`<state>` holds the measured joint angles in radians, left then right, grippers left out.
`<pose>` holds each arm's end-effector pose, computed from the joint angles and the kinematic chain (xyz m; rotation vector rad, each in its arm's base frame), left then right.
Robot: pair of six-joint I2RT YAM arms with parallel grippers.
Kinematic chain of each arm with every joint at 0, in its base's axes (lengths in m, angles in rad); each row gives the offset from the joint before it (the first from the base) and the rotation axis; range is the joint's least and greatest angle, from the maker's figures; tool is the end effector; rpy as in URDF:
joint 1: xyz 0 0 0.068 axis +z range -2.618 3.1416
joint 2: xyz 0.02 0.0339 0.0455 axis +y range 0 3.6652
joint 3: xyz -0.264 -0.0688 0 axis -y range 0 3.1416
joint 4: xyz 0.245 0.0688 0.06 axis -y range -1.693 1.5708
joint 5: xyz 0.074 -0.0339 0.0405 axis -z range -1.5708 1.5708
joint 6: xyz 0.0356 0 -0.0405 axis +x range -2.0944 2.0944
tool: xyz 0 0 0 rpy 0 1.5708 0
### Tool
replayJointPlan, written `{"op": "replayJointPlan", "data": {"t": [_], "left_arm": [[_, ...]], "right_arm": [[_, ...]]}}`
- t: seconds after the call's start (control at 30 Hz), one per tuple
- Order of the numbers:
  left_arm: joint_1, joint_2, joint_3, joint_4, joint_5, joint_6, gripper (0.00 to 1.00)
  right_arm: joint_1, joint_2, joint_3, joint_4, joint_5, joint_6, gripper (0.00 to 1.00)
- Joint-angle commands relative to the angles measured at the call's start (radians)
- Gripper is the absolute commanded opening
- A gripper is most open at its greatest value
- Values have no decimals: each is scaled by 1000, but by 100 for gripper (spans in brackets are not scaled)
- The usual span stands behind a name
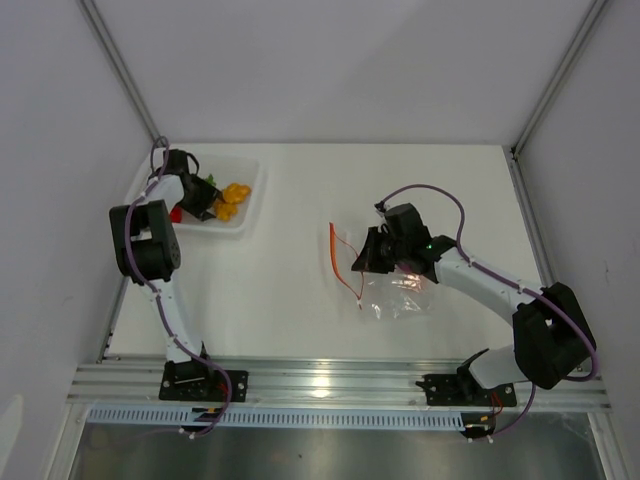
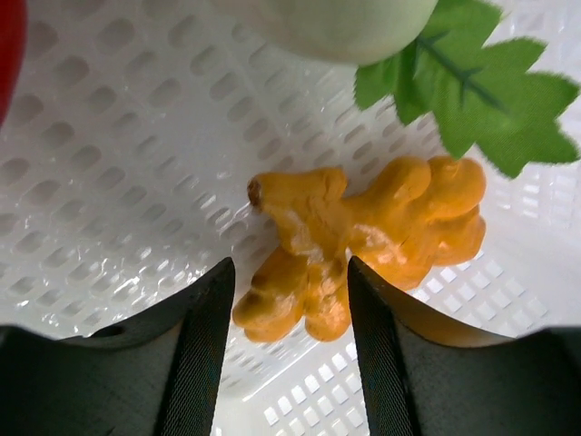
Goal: Place the food in the zip-top bag and seal the zipper
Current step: Pick up the fake vegetable from the bin.
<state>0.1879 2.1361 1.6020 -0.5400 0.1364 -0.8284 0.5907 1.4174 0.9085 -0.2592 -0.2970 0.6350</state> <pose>0.4478 0.0802 0.1673 -1.2663 2.3693 -0.3886 0.2438 0.1760 0.2324 -0.1031 2.4975 0.9142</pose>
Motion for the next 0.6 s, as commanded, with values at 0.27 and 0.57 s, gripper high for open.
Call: {"op": "replayJointPlan", "data": {"t": [0.27,0.57], "left_arm": [[4,-30,-30,49,65,-3,66],[-1,-22,-72,115,153,11,49]], "right_arm": [[6,-35,-10,23,2,6,0],[3,-18,-5,38,-4,3,0]]}}
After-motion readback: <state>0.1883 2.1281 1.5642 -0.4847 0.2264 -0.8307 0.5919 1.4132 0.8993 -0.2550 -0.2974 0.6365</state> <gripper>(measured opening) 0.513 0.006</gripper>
